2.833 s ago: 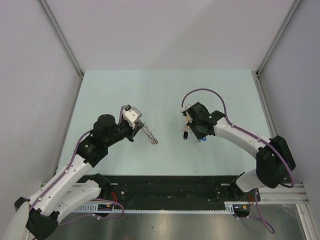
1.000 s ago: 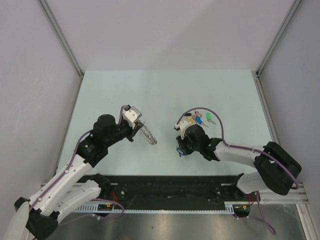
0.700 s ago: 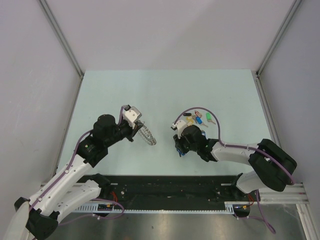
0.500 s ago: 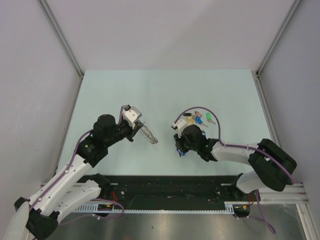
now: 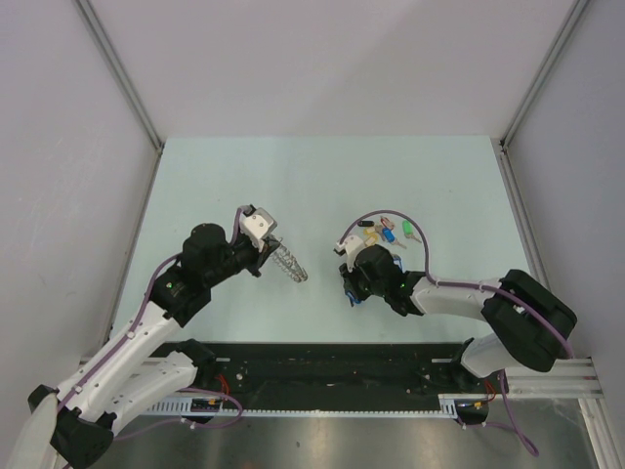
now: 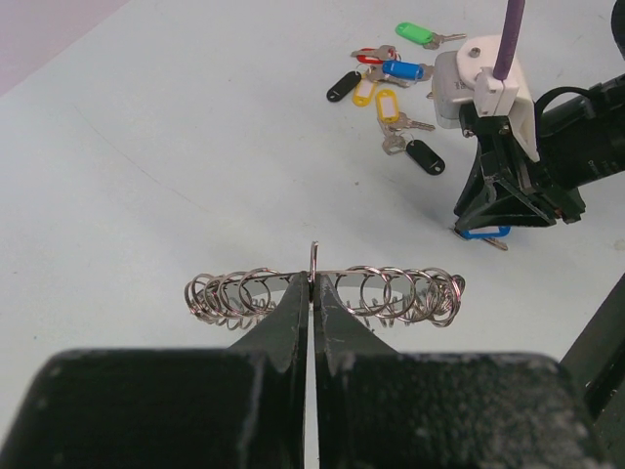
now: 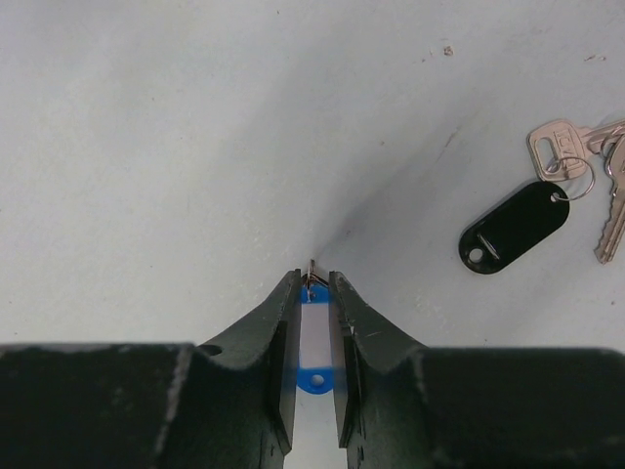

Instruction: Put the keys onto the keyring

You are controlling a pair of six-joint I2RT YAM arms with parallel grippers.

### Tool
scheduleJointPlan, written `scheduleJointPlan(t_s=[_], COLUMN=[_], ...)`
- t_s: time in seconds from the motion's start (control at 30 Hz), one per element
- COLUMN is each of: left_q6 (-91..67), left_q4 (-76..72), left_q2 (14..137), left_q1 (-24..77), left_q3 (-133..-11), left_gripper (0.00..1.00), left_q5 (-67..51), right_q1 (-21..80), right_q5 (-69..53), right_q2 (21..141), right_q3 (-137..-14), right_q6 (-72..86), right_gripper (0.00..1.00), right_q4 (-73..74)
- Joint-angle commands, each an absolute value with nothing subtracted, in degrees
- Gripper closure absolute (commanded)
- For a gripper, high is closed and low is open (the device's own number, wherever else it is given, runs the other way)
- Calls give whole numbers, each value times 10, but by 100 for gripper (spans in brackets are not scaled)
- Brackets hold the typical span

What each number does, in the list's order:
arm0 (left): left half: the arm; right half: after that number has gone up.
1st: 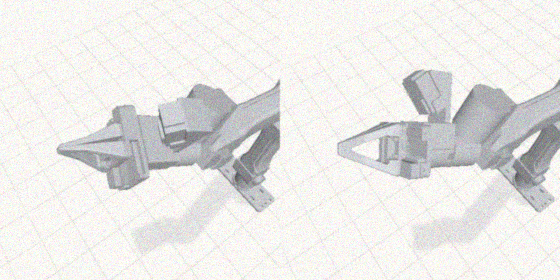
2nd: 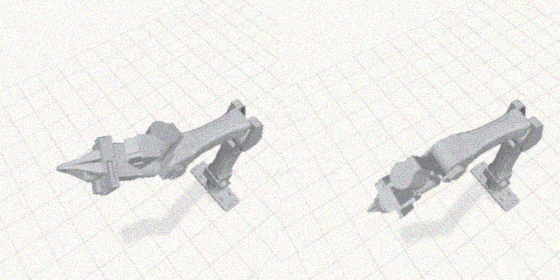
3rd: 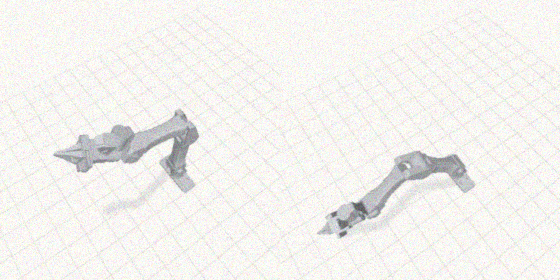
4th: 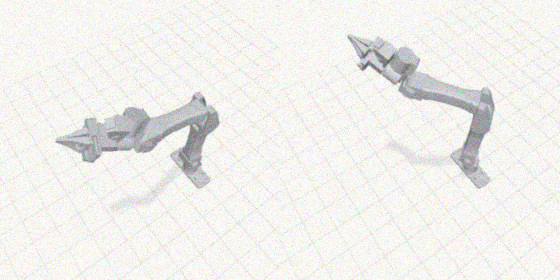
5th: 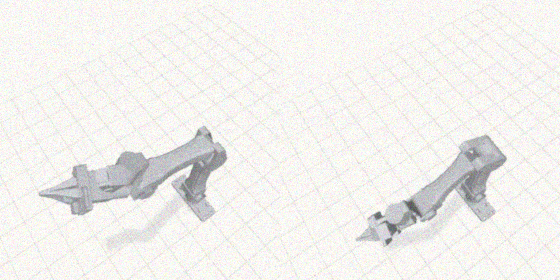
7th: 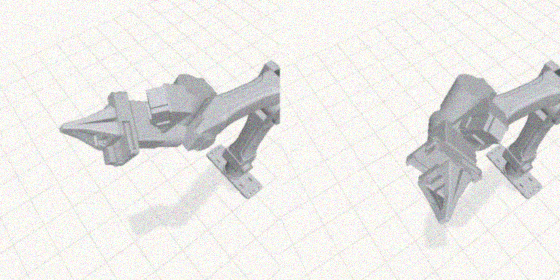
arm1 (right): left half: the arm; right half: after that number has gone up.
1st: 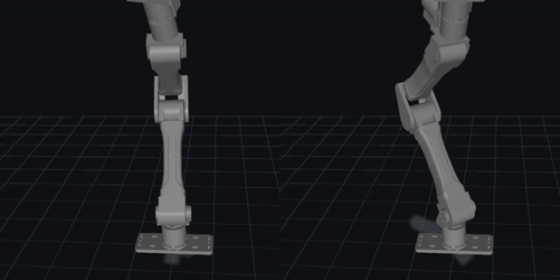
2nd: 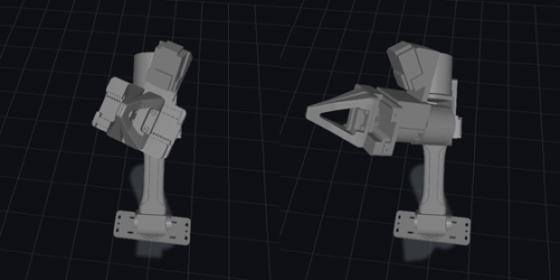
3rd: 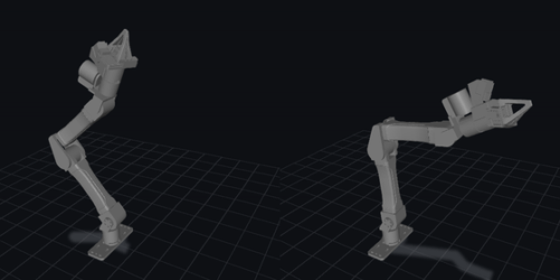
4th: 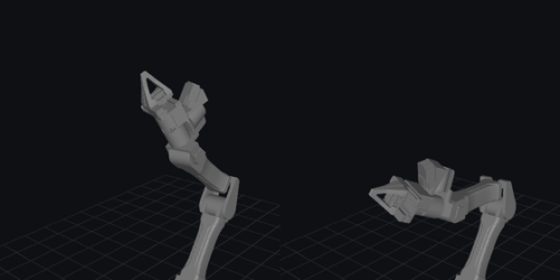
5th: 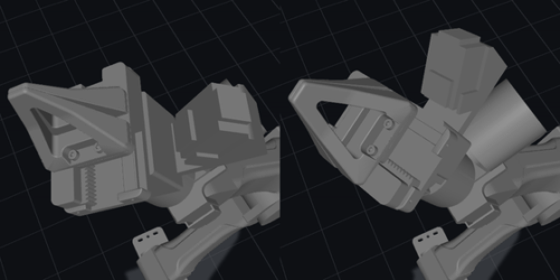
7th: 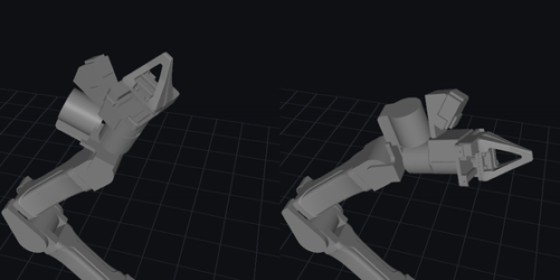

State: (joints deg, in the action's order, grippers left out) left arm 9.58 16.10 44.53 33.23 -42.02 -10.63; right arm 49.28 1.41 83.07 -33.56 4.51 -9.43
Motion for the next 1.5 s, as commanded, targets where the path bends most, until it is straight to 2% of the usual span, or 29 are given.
scheduleJointPlan(t_s=[0.0,0.17,0.37,0.6,0.63,0.8,1.0,1.23,1.47], left_q6=[109,108,109,110,110,110,109,109,110], left_q4=[141,142,142,143,143,143,144,144,144], left_q2=[444,444,443,442,442,440,439,440,438], left_q1=[330,330,330,330,330,330,330,330,330], left_q3=[-442,-442,-442,-443,-443,-444,-444,-444,-445], left_gripper=[100,100,100,100,100,100,100,100,100], left_q5=[-105,-104,-104,-103,-103,-106,-102,-106,-107], right_q1=[495,495,495,472,470,456,437,432,466], right_q5=[11,9,12,6,11,58,151,198,180], right_q2=[840,854,842,771,769,814,845,879,976], right_q3=[-339,-345,-353,-423,-444,-573,-629,-676,-700], right_q6=[44,41,33,4,-13,-84,-135,-145,-170], right_gripper=[79,82,100,100,100,100,100,100,100], right_q4=[-97,-92,-70,67,121,338,490,605,611])
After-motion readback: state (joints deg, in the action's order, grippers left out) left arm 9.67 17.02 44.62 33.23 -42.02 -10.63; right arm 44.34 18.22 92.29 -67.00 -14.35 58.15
